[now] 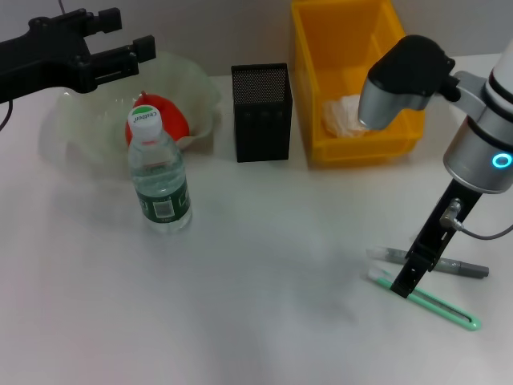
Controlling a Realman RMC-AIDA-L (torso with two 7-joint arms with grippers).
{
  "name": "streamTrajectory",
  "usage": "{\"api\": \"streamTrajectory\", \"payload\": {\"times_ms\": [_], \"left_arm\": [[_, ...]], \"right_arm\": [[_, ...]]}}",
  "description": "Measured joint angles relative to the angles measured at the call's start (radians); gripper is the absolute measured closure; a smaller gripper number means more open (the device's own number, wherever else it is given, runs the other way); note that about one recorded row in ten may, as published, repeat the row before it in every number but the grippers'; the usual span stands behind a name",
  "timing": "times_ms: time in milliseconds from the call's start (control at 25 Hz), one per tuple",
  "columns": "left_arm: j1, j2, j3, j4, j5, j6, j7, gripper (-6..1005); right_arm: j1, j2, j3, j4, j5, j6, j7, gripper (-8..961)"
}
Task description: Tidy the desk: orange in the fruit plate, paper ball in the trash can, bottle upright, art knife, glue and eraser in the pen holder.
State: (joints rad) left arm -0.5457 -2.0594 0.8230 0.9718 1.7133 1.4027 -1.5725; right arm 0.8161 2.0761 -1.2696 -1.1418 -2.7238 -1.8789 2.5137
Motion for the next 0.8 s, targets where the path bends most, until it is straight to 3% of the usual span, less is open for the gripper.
{"api": "streamTrajectory", "payload": {"times_ms": [800], "left_arm": [[-0.014, 0.002, -0.002, -0.032, 0.000, -0.015, 0.028, 274]], "right_arm": [[0.069, 0.009, -0.096, 0.167, -0.031, 0.115, 0.017, 312]]}}
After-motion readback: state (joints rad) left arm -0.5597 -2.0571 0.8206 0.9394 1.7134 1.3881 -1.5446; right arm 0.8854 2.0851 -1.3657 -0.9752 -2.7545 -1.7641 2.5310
